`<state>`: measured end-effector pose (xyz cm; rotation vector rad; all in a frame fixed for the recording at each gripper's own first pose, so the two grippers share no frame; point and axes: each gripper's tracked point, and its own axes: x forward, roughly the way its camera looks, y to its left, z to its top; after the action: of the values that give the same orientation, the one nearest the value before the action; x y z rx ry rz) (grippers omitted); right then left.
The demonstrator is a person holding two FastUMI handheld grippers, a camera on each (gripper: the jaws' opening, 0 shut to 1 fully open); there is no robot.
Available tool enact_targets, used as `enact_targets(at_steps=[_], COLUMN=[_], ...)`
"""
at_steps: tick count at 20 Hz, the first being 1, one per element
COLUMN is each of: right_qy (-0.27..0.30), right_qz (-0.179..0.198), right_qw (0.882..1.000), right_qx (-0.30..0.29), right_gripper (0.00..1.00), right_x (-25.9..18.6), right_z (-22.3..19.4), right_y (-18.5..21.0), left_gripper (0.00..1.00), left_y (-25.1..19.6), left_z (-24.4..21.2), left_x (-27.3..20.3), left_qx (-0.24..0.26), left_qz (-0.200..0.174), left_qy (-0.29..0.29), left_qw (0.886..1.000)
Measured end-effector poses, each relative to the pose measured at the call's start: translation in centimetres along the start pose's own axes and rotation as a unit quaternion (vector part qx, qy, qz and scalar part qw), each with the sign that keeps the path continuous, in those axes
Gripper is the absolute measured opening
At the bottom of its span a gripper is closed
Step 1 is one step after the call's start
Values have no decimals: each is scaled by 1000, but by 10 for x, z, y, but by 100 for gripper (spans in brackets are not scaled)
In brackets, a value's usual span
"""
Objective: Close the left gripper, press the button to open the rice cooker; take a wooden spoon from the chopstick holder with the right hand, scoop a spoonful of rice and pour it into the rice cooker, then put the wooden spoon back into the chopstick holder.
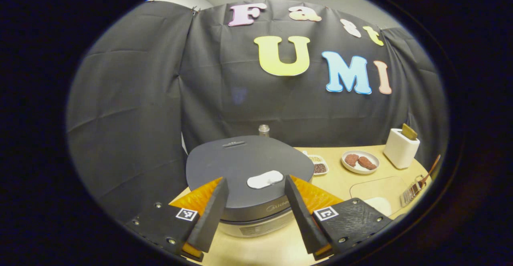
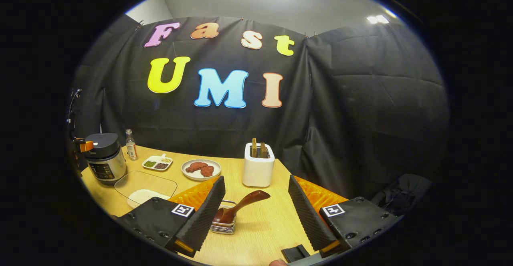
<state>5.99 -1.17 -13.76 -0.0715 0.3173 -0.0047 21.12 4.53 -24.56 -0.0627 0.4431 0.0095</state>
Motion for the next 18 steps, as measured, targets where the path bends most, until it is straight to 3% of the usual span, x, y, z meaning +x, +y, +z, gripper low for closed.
enact_targets(at_steps=[1, 8, 11, 18], right_qy=[0, -28, -47, -83], right_qz=[0, 20, 50, 132], right_qw=[1000, 999, 998, 988], right_qx=[0, 0, 4, 11], right_gripper=[97, 100, 100, 100], right_x=[-1, -9, -17, -41], right_z=[1, 26, 41, 59], right_y=[-1, -5, 0, 13], left_gripper=[91, 87, 86, 84], left_y=[-1, -10, -32, -66], left_z=[-12, 23, 61, 125], left_x=[2, -25, -71, -193], left_qx=[-2, 5, -4, 27], left_qz=[1, 4, -2, 9], left_qy=[23, -42, -76, -145], left_qw=[1000, 999, 997, 989])
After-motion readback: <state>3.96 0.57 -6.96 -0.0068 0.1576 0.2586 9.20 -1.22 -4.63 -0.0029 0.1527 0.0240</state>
